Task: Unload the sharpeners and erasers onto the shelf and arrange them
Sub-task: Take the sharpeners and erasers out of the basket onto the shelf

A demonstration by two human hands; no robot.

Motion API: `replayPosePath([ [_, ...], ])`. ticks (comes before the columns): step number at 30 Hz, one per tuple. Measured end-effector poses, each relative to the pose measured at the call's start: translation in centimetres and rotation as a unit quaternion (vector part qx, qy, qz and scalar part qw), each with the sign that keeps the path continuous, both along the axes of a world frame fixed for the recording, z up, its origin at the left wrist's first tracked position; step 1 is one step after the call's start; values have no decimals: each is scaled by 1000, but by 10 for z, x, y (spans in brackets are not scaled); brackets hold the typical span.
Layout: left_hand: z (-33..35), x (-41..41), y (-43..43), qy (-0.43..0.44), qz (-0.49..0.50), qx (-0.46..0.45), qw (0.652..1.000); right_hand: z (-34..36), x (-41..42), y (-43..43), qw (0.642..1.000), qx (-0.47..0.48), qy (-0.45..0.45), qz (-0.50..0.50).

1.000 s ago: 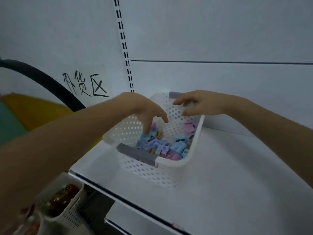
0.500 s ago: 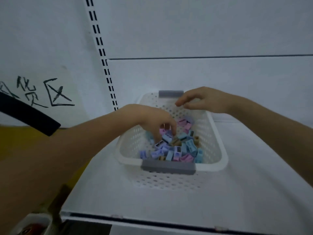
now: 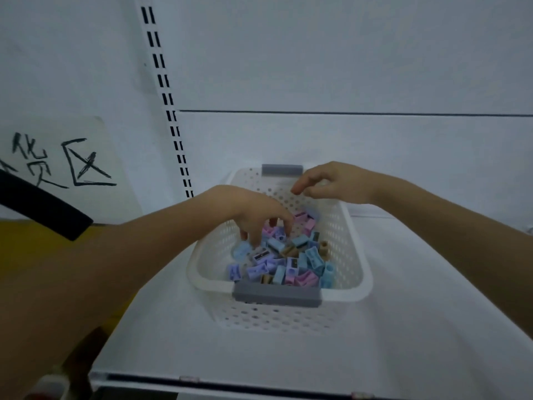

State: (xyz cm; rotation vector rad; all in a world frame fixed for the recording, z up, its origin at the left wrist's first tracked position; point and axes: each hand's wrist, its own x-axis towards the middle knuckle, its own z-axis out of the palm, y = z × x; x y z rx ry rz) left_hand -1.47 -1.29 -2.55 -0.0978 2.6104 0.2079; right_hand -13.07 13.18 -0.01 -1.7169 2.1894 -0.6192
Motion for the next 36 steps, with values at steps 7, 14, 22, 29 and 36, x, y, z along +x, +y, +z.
replayPosePath([
  [7,2,-1,1,26,-18,0,999,-2,-3,-2,1000,-2,-22,14],
  [14,10,4,4,69,-27,-39,997,-1,-2,-1,999,-22,-24,21],
  [22,48,18,-11,168,-17,-134,977,24,22,-1,979,72,172,88],
  [29,27,20,-18,273,24,-54,960,11,54,-19,926,310,174,127],
  [36,20,19,-22,305,38,-31,951,-10,56,-35,931,303,138,149],
])
